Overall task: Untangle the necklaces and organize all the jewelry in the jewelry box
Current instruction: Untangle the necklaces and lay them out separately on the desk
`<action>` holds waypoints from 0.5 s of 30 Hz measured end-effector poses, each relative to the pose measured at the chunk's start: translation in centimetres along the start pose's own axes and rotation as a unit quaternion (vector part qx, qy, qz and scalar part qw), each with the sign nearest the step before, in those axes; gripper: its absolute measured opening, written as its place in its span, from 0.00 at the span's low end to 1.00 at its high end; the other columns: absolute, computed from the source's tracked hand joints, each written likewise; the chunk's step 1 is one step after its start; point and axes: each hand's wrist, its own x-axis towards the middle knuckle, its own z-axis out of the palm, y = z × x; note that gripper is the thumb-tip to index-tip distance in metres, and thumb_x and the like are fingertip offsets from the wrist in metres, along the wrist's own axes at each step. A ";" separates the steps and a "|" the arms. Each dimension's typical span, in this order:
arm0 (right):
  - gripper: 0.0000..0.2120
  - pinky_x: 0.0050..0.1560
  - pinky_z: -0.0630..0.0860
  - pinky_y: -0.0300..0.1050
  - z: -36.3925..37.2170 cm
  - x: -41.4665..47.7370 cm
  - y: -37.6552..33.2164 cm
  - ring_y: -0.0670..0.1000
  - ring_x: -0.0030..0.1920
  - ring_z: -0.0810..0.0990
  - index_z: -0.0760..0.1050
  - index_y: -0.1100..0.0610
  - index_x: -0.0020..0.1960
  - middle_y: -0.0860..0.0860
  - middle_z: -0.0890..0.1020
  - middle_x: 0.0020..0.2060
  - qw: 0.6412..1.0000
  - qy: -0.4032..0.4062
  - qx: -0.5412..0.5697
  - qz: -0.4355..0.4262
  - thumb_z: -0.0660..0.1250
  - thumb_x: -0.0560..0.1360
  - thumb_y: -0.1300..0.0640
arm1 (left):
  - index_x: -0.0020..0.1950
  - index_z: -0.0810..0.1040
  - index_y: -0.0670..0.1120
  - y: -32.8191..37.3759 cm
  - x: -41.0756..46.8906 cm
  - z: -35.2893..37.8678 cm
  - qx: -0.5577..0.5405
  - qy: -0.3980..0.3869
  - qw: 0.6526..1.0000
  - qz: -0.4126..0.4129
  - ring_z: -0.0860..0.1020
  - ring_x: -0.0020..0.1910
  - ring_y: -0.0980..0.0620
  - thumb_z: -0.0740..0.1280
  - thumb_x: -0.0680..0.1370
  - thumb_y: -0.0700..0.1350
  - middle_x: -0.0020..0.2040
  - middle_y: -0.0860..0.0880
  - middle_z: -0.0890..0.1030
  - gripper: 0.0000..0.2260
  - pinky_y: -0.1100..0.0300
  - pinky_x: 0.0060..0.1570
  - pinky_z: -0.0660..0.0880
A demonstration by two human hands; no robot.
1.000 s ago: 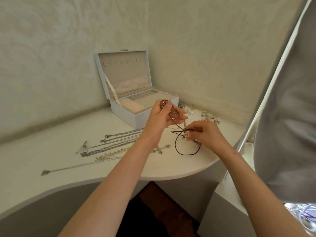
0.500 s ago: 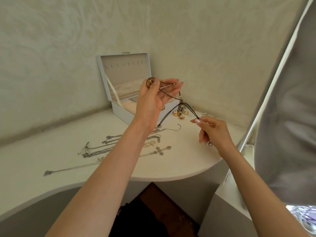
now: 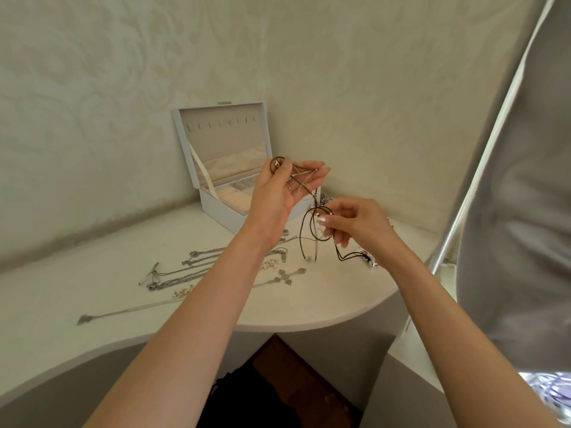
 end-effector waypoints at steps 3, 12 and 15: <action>0.03 0.22 0.69 0.36 -0.8 0.4 -0.2 0.46 0.21 0.72 0.79 0.59 0.40 0.50 0.77 0.22 1.000 0.027 0.001 0.000 0.71 0.72 0.63 | 0.46 0.69 0.41 -0.3 0.3 -0.1 -0.002 0.014 1.000 -0.002 0.81 0.51 0.41 0.52 0.83 0.39 0.48 0.39 0.81 0.10 0.49 0.58 0.76; 0.10 0.21 0.66 0.36 -3.2 1.0 -1.6 0.45 0.19 0.70 0.78 0.57 0.32 0.51 0.77 0.21 0.990 0.090 -0.109 -0.023 0.72 0.71 0.60 | 0.55 0.68 0.38 -2.3 1.5 1.0 0.017 0.035 0.999 -0.038 0.83 0.47 0.45 0.52 0.83 0.40 0.45 0.40 0.82 0.08 0.55 0.52 0.79; 0.09 0.28 0.67 0.31 -3.4 0.6 -2.6 0.40 0.25 0.72 0.77 0.59 0.36 0.54 0.82 0.29 0.994 0.096 -0.023 -0.052 0.69 0.74 0.58 | 0.49 0.66 0.41 -3.0 1.6 1.0 0.029 0.042 0.997 -0.058 0.83 0.45 0.46 0.52 0.83 0.40 0.47 0.38 0.81 0.06 0.53 0.53 0.79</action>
